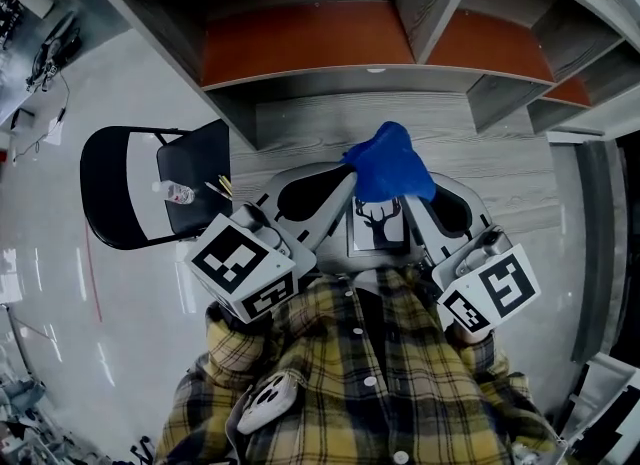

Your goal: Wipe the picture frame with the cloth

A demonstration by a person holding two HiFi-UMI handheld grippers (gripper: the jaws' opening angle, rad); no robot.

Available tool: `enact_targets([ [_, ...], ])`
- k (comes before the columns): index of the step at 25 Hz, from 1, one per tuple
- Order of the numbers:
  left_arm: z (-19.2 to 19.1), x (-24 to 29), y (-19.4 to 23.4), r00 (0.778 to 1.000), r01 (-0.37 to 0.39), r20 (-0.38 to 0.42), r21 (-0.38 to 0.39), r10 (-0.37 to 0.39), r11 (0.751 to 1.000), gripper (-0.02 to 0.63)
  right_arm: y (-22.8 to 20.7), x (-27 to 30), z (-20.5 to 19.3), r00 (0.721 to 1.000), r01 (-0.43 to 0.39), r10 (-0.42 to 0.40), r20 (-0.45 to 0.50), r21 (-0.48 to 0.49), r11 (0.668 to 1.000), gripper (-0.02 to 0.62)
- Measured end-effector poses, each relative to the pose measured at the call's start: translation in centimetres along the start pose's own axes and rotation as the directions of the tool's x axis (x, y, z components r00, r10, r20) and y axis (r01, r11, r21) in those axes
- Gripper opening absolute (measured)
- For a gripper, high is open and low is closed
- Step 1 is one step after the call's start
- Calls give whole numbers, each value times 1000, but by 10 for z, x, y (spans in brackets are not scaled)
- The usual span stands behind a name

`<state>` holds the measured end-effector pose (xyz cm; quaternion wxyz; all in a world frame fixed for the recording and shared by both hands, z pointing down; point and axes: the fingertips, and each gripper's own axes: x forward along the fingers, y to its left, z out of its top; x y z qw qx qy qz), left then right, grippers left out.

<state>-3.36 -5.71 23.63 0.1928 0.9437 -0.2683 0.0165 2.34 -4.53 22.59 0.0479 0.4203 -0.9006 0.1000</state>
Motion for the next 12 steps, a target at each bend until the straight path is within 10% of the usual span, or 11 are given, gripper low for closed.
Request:
enact_targets([
  [12,38,0,16,997,41,59,52,-44,998,5,-5,-2,3,1000,8,-8,0,-6,1000,40],
])
